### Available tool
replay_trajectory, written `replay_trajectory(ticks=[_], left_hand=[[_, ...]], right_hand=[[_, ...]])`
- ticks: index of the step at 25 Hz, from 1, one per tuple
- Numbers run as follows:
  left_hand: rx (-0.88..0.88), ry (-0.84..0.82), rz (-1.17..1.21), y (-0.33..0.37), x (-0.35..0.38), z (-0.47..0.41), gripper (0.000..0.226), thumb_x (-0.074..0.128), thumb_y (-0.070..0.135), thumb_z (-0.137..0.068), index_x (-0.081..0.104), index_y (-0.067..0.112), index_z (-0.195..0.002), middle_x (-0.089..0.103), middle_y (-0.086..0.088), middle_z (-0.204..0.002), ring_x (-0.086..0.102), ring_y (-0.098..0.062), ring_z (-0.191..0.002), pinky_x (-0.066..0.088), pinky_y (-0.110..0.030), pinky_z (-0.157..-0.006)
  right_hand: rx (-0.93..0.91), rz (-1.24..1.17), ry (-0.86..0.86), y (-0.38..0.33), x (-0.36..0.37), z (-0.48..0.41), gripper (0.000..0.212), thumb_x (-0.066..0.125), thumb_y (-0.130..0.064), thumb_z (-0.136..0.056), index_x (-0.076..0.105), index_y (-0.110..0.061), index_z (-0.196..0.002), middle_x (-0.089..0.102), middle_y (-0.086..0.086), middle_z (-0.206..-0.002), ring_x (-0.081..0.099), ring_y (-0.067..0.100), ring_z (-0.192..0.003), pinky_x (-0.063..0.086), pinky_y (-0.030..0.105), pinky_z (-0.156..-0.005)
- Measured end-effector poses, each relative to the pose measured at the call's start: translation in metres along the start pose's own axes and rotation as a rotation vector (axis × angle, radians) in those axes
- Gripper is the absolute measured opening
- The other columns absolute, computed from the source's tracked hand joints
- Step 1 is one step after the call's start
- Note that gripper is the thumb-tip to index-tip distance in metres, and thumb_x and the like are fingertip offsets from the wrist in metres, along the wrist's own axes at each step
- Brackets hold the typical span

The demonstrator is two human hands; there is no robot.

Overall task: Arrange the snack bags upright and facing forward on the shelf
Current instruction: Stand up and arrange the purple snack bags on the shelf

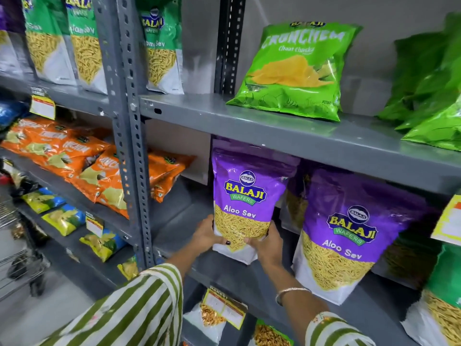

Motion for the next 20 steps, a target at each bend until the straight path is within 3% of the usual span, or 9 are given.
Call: replay_trajectory(ticks=[4,8,11,15,17,20], left_hand=[[0.037,-0.031,0.087,-0.007,0.008,-0.009,0.096,0.075,0.032,-0.034,0.049,0.003,-0.122,0.062,-0.009,-0.117,0.059,-0.023,-0.108,0.049,-0.036,-0.091],[0.015,-0.111,0.225,-0.011,0.014,-0.01,0.092,0.08,0.002,-0.05,0.037,-0.001,-0.131,0.054,-0.019,-0.129,0.051,-0.017,-0.108,0.047,-0.02,-0.084],[-0.021,-0.09,0.247,-0.018,0.017,-0.015,0.086,0.082,-0.001,-0.056,0.039,0.001,-0.13,0.057,-0.01,-0.119,0.052,-0.016,-0.105,0.046,-0.018,-0.076],[-0.037,-0.085,0.236,-0.037,-0.014,-0.024,0.079,0.081,-0.003,-0.059,0.043,0.003,-0.128,0.059,-0.009,-0.117,0.055,-0.02,-0.106,0.048,-0.028,-0.084],[-0.061,-0.067,0.204,-0.048,-0.034,-0.026,0.08,0.081,0.002,-0.056,0.043,0.007,-0.127,0.059,-0.009,-0.119,0.055,-0.023,-0.111,0.048,-0.037,-0.096],[-0.079,-0.064,0.192,-0.059,-0.051,-0.027,0.084,0.081,0.005,-0.052,0.043,0.007,-0.128,0.06,-0.009,-0.118,0.055,-0.023,-0.111,0.046,-0.038,-0.098]], right_hand=[[-0.004,-0.012,0.011,0.01,0.002,-0.003,0.061,0.078,0.008,-0.064,0.052,-0.001,-0.118,0.069,0.018,-0.109,0.056,0.015,-0.086,0.043,0.026,-0.072],[0.05,-0.003,-0.049,0.021,0.003,0.001,0.068,0.08,0.001,-0.066,0.045,0.0,-0.124,0.062,0.016,-0.12,0.058,0.023,-0.105,0.048,0.035,-0.088],[0.073,0.024,-0.091,0.028,0.012,0.001,0.065,0.081,0.0,-0.064,0.049,-0.002,-0.12,0.063,0.016,-0.118,0.058,0.021,-0.099,0.046,0.03,-0.082],[0.092,-0.045,-0.058,0.025,0.05,0.001,0.065,0.082,0.002,-0.061,0.051,-0.005,-0.118,0.064,0.014,-0.115,0.057,0.019,-0.096,0.045,0.028,-0.079],[0.125,-0.052,-0.07,0.022,0.071,0.007,0.068,0.083,-0.002,-0.06,0.05,-0.008,-0.12,0.064,0.01,-0.113,0.058,0.019,-0.098,0.045,0.026,-0.079],[0.103,-0.117,-0.069,-0.001,0.089,0.017,0.074,0.085,-0.003,-0.057,0.046,-0.006,-0.12,0.06,0.011,-0.116,0.057,0.028,-0.113,0.046,0.029,-0.088]])
Point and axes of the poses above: each hand's wrist, its own z-axis away from the middle knuckle, its own x-axis out of the palm, y = z × x, the point moved 3 cm from there along -z, towards the middle knuckle
